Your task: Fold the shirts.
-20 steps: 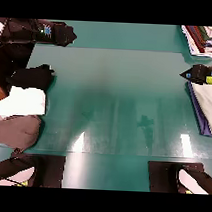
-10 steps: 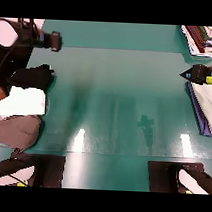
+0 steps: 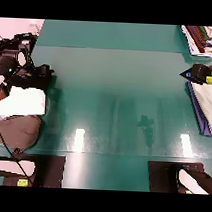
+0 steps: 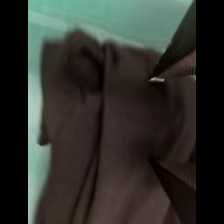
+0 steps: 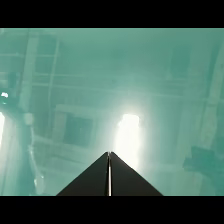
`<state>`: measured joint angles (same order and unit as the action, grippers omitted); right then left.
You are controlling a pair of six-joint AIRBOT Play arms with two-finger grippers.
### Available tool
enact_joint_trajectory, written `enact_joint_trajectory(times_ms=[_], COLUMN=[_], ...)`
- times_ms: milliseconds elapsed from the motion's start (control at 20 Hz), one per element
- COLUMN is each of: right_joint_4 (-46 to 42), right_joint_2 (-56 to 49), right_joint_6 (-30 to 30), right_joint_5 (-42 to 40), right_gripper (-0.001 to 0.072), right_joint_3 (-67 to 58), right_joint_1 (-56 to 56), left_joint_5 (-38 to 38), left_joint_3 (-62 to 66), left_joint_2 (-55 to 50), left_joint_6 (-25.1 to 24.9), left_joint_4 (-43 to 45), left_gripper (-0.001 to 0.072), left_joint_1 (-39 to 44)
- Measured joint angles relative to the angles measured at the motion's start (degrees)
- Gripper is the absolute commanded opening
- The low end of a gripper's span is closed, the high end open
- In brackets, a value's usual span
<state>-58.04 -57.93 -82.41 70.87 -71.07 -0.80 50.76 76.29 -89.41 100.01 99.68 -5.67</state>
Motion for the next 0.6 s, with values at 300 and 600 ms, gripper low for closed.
enact_joint_trajectory(times_ms=[300,600], right_joint_4=[0.1,2.0], right_joint_2=[0.1,1.0], right_joint_6=[-0.1,-0.1], right_joint_5=[0.0,-2.2], right_gripper=[0.0019,0.0018], right_joint_3=[0.0,-5.4], right_joint_1=[0.0,0.0], left_joint_5=[0.7,3.3], left_joint_3=[1.1,14.1], left_joint_2=[0.5,15.7], left_joint_6=[0.0,-5.2], left_joint_4=[-0.7,-0.7], left_gripper=[0.0028,0.0026], left_joint_1=[-1.2,1.9])
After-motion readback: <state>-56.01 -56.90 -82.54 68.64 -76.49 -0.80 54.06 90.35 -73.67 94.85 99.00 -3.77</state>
